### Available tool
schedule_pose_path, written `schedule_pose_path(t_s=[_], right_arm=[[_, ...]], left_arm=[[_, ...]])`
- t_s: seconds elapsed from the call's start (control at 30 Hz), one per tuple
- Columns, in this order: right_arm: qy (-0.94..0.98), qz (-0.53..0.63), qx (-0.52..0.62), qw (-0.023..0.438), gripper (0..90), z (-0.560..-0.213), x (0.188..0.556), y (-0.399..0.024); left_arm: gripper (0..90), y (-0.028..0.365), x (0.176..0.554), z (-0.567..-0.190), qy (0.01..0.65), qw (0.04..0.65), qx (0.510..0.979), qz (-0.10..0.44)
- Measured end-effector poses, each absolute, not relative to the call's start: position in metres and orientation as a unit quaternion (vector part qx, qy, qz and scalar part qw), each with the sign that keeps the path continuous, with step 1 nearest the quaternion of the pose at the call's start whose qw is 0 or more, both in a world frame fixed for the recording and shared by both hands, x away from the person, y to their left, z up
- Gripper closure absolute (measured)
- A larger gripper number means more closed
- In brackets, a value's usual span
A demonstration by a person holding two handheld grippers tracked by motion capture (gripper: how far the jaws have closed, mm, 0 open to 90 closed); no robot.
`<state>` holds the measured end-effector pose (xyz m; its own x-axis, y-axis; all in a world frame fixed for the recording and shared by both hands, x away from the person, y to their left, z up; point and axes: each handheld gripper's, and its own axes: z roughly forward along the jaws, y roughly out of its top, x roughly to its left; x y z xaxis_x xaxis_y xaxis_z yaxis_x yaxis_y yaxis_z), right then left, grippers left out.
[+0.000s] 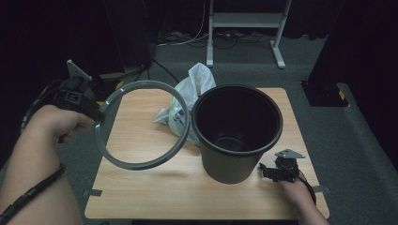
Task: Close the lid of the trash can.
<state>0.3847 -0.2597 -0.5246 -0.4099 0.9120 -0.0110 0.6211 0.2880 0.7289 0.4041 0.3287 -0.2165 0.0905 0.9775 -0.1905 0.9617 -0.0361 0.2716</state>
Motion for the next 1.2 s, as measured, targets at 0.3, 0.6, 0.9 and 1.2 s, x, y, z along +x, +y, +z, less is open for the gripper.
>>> schedule_pose_path(t_s=[0.3, 0.6, 0.9, 1.2], right_arm=[[0.772, 0.331, 0.497, 0.219, 13.9, -0.525, 0.385, -0.260], [0.772, 0.331, 0.496, 0.219, 13.9, -0.525, 0.385, -0.260], [0.772, 0.329, 0.497, 0.219, 13.6, -0.524, 0.385, -0.259], [0.772, 0.329, 0.498, 0.219, 13.4, -0.524, 0.385, -0.259]], left_arm=[[79.4, 0.305, 0.412, -0.204, 0.657, 0.170, 0.734, 0.027], [79.4, 0.276, 0.422, -0.200, 0.638, 0.174, 0.750, 0.021], [79.4, 0.245, 0.433, -0.197, 0.619, 0.171, 0.766, 0.019], [79.4, 0.211, 0.442, -0.193, 0.604, 0.172, 0.778, 0.017]])
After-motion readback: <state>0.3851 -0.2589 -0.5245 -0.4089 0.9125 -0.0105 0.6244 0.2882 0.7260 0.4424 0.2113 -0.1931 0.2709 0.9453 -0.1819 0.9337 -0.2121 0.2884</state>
